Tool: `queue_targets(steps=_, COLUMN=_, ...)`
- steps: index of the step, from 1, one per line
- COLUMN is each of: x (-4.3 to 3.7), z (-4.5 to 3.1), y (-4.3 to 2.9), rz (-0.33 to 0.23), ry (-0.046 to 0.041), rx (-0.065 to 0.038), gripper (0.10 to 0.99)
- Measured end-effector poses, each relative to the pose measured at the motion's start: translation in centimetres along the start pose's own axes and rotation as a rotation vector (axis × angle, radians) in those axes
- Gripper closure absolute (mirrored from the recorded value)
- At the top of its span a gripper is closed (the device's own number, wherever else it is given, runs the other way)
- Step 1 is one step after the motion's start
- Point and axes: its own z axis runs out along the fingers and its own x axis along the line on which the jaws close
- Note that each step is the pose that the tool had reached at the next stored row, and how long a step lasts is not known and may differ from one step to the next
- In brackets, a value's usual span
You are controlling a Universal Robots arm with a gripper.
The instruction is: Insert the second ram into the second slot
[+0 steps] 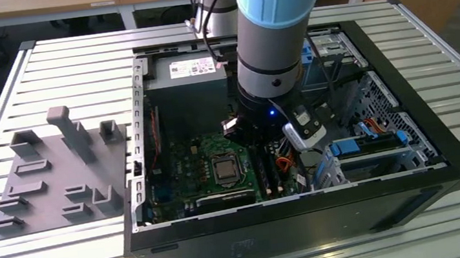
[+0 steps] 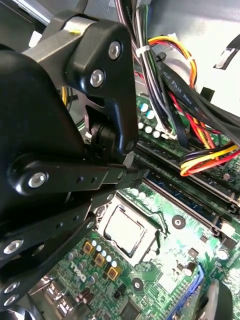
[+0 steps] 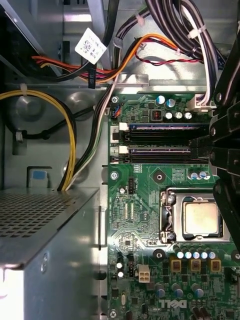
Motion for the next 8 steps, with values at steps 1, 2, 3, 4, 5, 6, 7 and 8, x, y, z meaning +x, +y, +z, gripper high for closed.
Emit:
queue_targets(steps=1, x=0.00, z=0.06, y=0.00, rz=0.000, ry=0.0002, rx=0.001, gripper=0.980)
queue_targets(steps=2, x=0.00, z=0.05, y=0.01, rz=0.000, ry=0.0003, rx=0.001, gripper=0.980)
queue_targets(steps=3, x=0.00, z=0.07, y=0.01, rz=0.000, ry=0.0002, rx=0.001, gripper=0.980)
queue_targets(steps=4, x=0.00, z=0.03, y=0.01, rz=0.000, ry=0.0002, rx=0.001, gripper=0.980)
queue_targets(steps=5, x=0.00, z=-0.08, y=0.02, rz=0.000, ry=-0.0002, rx=-0.001, gripper=0.980)
queue_targets(steps=6, x=0.00, z=-0.30, y=0.05, rz=0.000, ry=-0.0010, rx=-0.004, gripper=0.980)
queue_targets(steps=7, x=0.00, z=-0.62, y=0.09, rz=0.000, ry=-0.0014, rx=-0.006, gripper=0.980)
queue_targets(steps=8, x=0.02, z=-1.07, y=0.06, rz=0.000, ry=-0.0008, rx=-0.004, gripper=0.980)
